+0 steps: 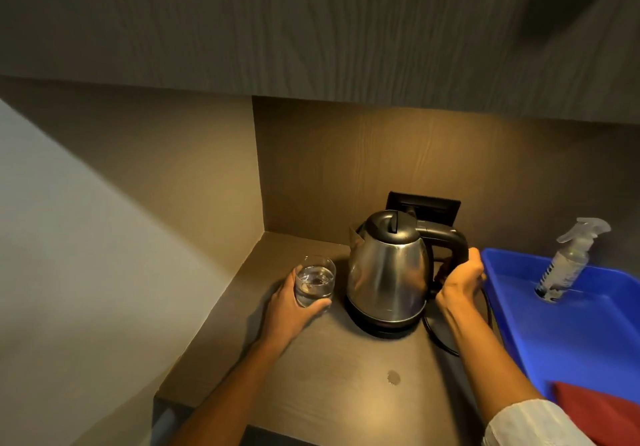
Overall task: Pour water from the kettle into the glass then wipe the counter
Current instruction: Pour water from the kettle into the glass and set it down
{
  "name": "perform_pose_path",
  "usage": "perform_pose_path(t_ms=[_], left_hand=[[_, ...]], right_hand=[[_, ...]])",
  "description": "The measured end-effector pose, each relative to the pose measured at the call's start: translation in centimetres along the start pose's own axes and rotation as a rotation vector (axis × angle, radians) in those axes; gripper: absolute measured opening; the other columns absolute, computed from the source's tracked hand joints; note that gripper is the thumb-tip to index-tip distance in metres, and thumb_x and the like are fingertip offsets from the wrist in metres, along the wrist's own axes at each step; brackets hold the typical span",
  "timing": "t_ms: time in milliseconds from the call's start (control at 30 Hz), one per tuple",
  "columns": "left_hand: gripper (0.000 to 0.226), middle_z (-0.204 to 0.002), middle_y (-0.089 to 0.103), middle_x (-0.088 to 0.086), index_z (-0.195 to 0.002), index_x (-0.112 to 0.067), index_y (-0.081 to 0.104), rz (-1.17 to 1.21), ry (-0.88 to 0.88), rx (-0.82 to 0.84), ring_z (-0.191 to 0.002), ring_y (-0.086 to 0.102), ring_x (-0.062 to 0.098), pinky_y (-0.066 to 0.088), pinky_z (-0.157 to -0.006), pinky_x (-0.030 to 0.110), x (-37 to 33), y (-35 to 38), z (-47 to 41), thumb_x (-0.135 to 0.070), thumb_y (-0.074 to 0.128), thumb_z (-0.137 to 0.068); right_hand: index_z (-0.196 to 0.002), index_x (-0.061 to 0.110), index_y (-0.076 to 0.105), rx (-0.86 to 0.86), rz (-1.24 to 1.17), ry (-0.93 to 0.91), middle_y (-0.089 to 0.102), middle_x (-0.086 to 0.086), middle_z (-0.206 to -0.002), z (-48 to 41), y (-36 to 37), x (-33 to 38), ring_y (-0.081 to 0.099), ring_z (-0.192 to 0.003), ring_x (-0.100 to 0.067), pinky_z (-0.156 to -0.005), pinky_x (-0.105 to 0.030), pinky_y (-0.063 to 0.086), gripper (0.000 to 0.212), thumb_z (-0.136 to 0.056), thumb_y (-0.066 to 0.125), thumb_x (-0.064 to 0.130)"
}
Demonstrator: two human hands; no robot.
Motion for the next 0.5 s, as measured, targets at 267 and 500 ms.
perform_pose_path(t_ms=[267, 500], left_hand=[[0.105, -0.159, 0.033, 0.006, -0.154, -0.035, 0.015, -0.004, 0.002, -0.16, -0.145, 0.032, 0.024, 0.038, -0.113, 0.049, -0.7, 0.8, 2.0, -0.042, 0.082, -0.073], [0.025, -0.103, 0.067, 0.01, -0.108, -0.012, 0.062, -0.065, 0.612, -0.428, -0.097, 0.062, 0.023, 0.054, -0.085, 0.044, -5.9, 3.6, 9.2, -0.015, 0.066, -0.084]], right_hand=[[-0.087, 0.023, 0.063, 0.056, 0.143, -0.002, 0.061, -0.001, -0.085, 0.3, -1.6, -0.6, 0.056, -0.081, -0.015, -0.064, -0.03, 0.042, 0.032, -0.083, 0.046, 0.05], [-0.085, 0.027, 0.063, 0.122, 0.652, -0.399, 0.067, 0.009, -0.083, 2.4, -8.1, 3.5, 0.062, -0.082, -0.012, -0.064, -0.027, 0.045, 0.008, -0.082, 0.058, 0.033]])
Point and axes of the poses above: each hand's wrist, its own z-axis away from the middle knuckle, its own y-axis out of the palm, x = y × z, the point moved 2 cm from there along -z, towards the middle knuckle
